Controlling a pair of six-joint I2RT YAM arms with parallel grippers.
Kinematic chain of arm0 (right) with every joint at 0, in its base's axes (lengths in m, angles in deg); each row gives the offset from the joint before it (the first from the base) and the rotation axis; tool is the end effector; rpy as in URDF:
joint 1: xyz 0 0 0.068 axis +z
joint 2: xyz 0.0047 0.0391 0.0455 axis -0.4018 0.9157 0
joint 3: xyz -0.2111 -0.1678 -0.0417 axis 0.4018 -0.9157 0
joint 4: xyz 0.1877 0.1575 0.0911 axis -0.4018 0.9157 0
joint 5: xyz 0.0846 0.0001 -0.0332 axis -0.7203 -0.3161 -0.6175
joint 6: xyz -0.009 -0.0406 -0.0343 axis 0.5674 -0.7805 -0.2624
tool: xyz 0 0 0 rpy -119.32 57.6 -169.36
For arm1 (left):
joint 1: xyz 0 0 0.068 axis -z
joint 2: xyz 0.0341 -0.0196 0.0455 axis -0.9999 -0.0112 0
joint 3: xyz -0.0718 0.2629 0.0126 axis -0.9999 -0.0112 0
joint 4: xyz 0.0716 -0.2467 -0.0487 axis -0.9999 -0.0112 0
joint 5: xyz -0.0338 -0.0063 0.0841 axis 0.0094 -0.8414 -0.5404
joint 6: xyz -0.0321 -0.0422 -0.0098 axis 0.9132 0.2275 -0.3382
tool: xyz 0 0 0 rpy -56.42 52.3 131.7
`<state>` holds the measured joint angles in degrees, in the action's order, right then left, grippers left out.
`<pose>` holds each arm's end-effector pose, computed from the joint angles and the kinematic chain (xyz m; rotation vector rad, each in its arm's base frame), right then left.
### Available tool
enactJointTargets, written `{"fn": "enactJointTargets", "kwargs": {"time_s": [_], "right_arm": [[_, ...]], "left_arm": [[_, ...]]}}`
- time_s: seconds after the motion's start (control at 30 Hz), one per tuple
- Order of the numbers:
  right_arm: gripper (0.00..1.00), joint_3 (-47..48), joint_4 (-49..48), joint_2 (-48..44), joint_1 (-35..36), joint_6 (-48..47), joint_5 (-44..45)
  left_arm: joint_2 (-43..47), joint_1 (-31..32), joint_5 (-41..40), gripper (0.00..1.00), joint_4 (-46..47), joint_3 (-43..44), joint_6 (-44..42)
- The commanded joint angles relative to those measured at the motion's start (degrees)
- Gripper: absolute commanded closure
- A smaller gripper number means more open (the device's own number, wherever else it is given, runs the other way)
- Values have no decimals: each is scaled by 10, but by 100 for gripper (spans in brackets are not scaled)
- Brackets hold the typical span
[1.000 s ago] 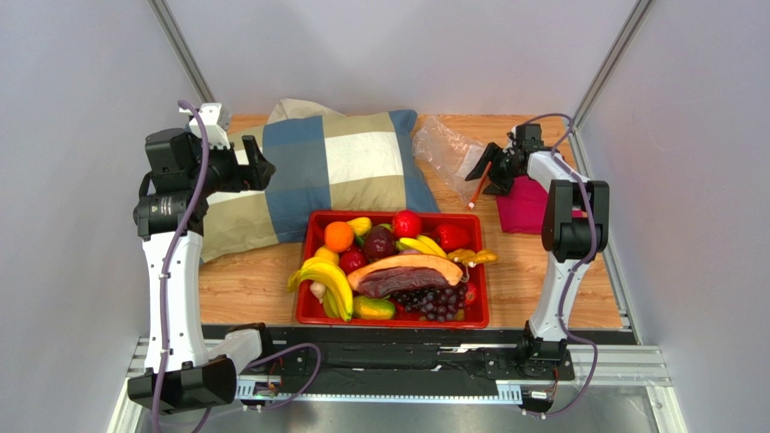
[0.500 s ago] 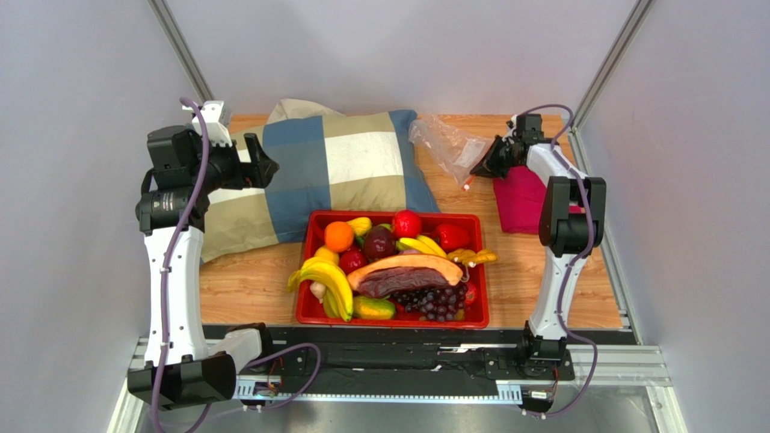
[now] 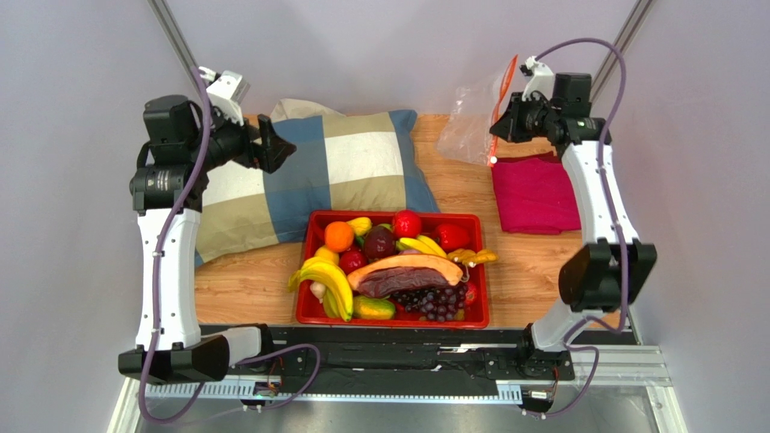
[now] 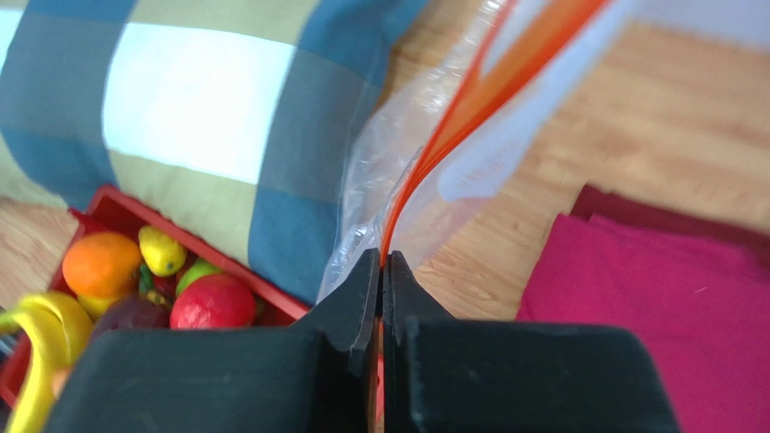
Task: Place the food in the zip-top bag and seal the zipper
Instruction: Pick up the zipper food storage bag at the center of the board.
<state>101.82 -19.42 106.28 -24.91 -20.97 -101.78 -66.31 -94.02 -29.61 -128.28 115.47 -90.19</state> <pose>0.3784 0.0104 0.3853 -0.2719 2.1510 0.5920 0.2204 -0.0033 0.4773 0.3821 1.8708 -0.5383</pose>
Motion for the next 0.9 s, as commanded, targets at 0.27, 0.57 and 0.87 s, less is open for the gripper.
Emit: {"fn": "enactJointTargets", "kwargs": {"time_s": [0.27, 0.57, 0.87], "right_arm": [[100, -174, 51, -323, 41, -484, -125], [100, -201, 182, -432, 98, -798, -92], [100, -263, 43, -464, 220, -905, 14]], "left_arm": [[-113, 135, 150, 4, 225, 133, 119], [-169, 137, 104, 6, 95, 281, 2], [-170, 236, -7, 7, -205, 346, -187]]}}
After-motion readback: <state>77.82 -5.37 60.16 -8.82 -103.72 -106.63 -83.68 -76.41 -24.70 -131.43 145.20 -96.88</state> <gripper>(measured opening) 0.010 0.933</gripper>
